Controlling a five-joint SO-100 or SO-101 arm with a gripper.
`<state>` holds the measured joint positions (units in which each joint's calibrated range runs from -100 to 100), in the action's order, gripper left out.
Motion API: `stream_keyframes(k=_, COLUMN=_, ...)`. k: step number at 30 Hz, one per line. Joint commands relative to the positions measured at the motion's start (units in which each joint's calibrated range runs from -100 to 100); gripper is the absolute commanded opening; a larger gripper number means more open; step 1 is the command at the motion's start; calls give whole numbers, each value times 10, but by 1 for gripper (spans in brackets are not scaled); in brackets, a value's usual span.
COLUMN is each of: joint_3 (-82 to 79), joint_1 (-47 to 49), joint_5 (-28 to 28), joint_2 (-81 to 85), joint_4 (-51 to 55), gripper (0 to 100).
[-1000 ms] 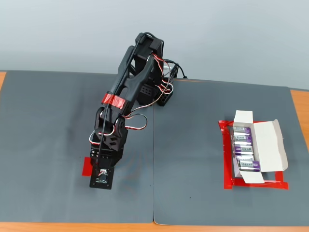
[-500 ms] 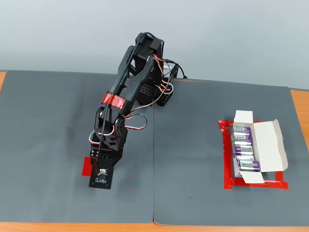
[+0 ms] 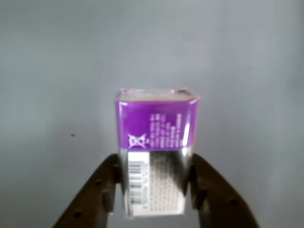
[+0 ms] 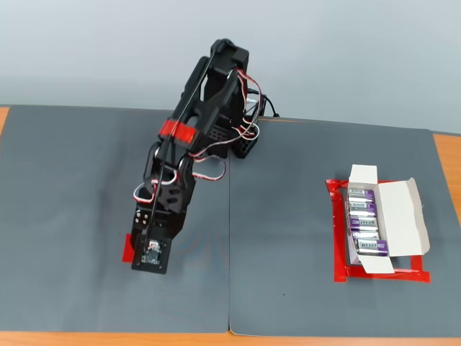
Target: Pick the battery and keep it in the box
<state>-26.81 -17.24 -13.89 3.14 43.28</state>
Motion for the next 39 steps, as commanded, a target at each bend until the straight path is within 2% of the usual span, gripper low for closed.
stream_keyframes(k=1, joint_3=25, joint_1=5, joint_5=1, joint_2=67, joint_4=2, gripper=2)
stream_keyframes(k=9, joint_3=35, joint_1=30, joint_5=62, joint_2=137, joint_4=4, gripper=2)
stream_keyframes(k=18, joint_3=154, joint_1=143, joint_5=66, joint_2=145, joint_4=138, gripper=2)
stream_keyframes(k=39, joint_3=166, joint_1=388, joint_5=61, joint_2=147, joint_4=144, gripper=2)
